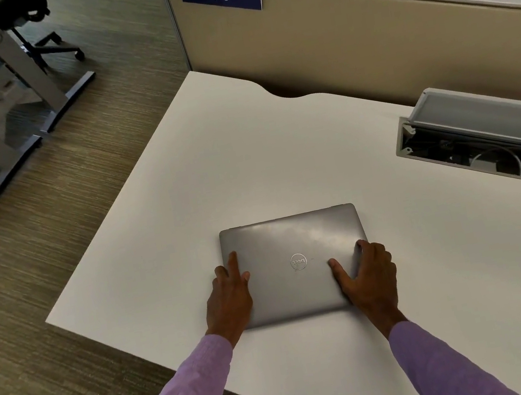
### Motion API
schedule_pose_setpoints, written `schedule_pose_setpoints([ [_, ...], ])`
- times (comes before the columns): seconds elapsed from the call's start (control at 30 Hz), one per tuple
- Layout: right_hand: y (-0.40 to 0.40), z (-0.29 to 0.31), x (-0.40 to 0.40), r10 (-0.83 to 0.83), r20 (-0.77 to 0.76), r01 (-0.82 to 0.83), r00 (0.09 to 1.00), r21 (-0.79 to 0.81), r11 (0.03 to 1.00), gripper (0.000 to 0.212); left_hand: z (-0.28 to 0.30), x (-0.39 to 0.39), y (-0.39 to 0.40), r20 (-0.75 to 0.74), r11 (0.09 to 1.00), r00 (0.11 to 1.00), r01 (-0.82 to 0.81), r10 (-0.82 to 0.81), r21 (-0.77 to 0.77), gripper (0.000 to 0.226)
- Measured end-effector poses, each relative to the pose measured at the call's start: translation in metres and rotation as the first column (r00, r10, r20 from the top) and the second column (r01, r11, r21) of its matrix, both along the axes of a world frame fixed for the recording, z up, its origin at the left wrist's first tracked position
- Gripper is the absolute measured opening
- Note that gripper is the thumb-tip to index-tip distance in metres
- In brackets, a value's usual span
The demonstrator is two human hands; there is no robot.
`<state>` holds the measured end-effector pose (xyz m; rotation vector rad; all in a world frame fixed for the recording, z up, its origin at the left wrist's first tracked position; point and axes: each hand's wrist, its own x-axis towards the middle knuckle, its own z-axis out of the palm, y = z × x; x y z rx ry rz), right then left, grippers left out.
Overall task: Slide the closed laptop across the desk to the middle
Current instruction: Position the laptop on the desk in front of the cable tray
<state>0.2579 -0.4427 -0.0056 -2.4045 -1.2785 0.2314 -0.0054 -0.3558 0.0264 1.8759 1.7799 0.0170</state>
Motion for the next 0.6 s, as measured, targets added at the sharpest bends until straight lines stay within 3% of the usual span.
schedule_pose_setpoints([
  [0.4,-0.0007,0.0018,-0.0029,0.006,0.023,-0.005,1.000,-0.013,1.000,0.065,-0.0024,-0.0038,-0.0012,-0.007,1.000,1.000,0.016,-0.016,0.007,0.055],
  [0.6,0.0012,0.0058,-0.0005,0.039,0.074,-0.036,0.996,-0.039,0.999,0.062,0.0004,-0.0036,-0.0034,-0.085,0.998,0.995,0.047,-0.043,0.049,0.053],
])
